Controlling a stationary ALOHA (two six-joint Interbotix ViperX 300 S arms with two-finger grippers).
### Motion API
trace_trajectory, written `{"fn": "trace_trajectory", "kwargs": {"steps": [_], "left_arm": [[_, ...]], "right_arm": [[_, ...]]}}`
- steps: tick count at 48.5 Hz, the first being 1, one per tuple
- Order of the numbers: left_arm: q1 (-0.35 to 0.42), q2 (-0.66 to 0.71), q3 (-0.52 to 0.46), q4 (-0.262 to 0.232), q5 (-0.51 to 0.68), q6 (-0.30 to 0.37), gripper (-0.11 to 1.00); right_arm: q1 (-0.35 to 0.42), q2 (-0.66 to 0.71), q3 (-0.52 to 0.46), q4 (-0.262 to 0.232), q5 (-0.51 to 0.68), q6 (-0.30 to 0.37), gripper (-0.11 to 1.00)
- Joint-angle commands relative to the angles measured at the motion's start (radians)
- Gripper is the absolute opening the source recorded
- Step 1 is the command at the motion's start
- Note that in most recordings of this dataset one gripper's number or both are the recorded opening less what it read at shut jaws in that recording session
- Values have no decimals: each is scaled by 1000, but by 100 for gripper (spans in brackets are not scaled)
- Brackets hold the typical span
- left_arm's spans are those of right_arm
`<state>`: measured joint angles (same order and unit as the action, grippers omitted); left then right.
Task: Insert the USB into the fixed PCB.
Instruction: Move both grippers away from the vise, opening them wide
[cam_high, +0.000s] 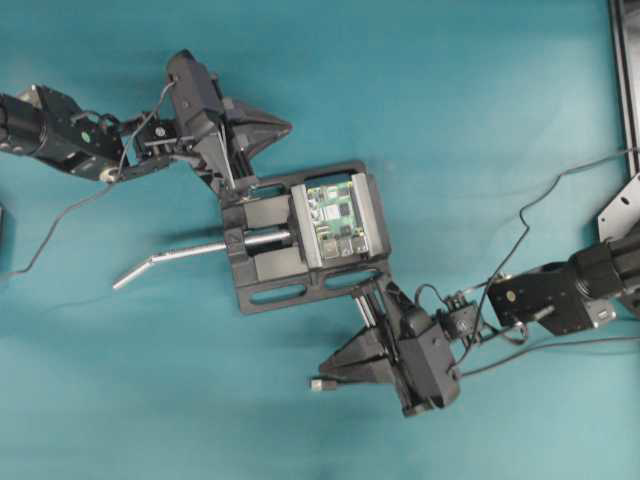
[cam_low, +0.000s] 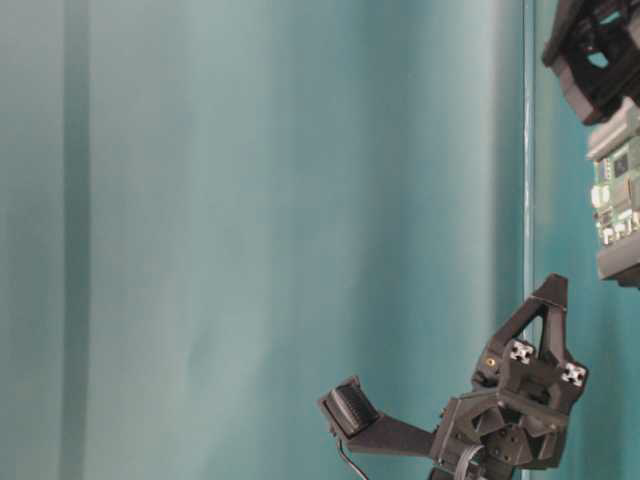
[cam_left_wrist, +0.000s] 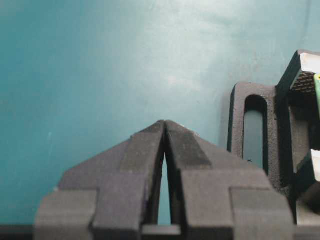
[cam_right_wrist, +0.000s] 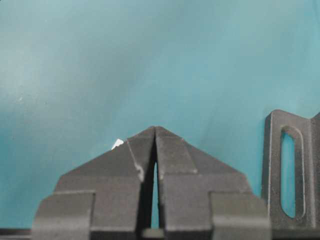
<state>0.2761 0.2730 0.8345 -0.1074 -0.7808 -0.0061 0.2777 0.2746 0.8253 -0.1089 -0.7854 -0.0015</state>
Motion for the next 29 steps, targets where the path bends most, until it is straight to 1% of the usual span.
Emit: {"fn": "trace_trajectory", "kwargs": {"steps": [1,6,10,16,25,29], "left_arm": [[-2,-77,-12,38,26,14,-1],[-3,-114,-12,38,87,17,0],[-3,-127,-14,38,132,14,0],[-12,-135,-12,38,176,3,0],[-23,-183,-2,38,227,8,0],[-17,-233,15,38,281,9,0]], "right_arm": [[8,-14,-3,9,-8,17,0],[8,-12,8,52,-51,41,0],[8,-14,18,83,-123,71,0],[17,-14,26,92,-198,86,0],[40,-15,43,95,-172,91,0],[51,-17,48,114,-164,104,0]]}}
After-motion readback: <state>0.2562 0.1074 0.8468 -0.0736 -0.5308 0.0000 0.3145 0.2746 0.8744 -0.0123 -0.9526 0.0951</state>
